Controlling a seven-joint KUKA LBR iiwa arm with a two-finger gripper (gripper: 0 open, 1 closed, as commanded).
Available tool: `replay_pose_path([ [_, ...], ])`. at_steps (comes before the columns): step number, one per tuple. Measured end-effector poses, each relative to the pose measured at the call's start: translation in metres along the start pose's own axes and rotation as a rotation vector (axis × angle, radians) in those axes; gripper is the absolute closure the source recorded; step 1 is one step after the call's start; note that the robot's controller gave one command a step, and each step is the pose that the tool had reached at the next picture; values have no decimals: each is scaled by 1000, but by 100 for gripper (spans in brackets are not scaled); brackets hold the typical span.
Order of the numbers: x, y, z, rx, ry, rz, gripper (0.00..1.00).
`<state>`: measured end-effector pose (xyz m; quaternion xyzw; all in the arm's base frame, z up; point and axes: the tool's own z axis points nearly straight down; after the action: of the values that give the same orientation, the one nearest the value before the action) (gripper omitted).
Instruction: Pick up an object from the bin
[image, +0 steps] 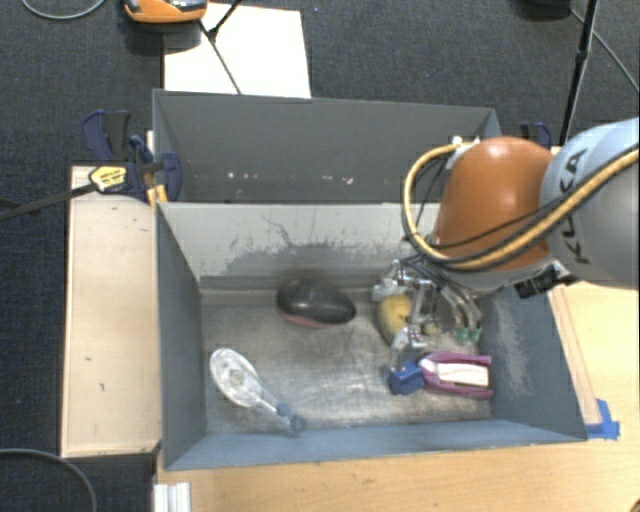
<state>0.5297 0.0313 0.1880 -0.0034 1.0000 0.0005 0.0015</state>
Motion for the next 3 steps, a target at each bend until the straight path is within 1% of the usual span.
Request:
replay_pose_path([
  [1, -64, 33, 39, -1, -2, -128, 0],
  [2, -63, 38, 105, 0, -4, -51, 0],
  [3, -62, 38, 107, 0, -1, -50, 100],
])
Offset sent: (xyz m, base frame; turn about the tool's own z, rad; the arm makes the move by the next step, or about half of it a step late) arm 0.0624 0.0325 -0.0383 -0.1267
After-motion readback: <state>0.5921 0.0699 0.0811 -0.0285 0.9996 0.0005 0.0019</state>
